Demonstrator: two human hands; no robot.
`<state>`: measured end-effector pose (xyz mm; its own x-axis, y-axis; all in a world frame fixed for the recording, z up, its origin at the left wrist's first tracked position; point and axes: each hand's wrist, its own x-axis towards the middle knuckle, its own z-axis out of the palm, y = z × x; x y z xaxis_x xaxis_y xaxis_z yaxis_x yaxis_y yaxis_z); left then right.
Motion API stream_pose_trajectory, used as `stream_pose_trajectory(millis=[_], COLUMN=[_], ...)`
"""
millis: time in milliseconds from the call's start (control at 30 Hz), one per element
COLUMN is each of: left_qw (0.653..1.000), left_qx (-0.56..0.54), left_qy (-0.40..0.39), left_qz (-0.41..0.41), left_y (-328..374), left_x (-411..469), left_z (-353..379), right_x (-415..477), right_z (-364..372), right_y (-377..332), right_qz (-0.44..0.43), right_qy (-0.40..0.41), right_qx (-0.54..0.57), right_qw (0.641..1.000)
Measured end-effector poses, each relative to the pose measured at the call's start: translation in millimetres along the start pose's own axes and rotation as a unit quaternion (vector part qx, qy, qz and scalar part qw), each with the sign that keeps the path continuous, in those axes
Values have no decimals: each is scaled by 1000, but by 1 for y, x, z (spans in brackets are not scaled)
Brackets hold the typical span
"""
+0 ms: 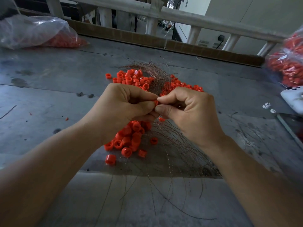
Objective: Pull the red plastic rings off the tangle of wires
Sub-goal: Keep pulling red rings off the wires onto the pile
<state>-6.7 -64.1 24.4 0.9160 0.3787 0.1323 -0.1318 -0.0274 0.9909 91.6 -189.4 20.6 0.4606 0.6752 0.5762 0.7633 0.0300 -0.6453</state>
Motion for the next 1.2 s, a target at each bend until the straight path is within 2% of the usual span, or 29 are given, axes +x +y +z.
stream_pose_trajectory(millis=[300,433,633,767,900,1200], left_qw=[999,995,990,988,996,994], left_qx=[-37,-64,-93,-114,24,-7], left_qy=[-32,-69,-91,-96,-80,-100], left_qz=[-20,-26,-51,-28,40,44], left_y=[2,6,7,8,6,7], left_x=[1,-1,-1,-2,-7,-11], left_z=[-3,-6,-8,-3,5,6], right_x=[5,6,6,6,4,-1], right_z=[-3,-3,-3,-3,-1,5], right_y=[-2,-2,-3,-7,-4,-13], right_qz=[-8,16,-25,-12,-9,-28], right_qy=[0,-32,-110,-93,-108,-81], right_qx=[53,105,14,-10,-51,-91], right_qw=[999,994,994,996,993,992])
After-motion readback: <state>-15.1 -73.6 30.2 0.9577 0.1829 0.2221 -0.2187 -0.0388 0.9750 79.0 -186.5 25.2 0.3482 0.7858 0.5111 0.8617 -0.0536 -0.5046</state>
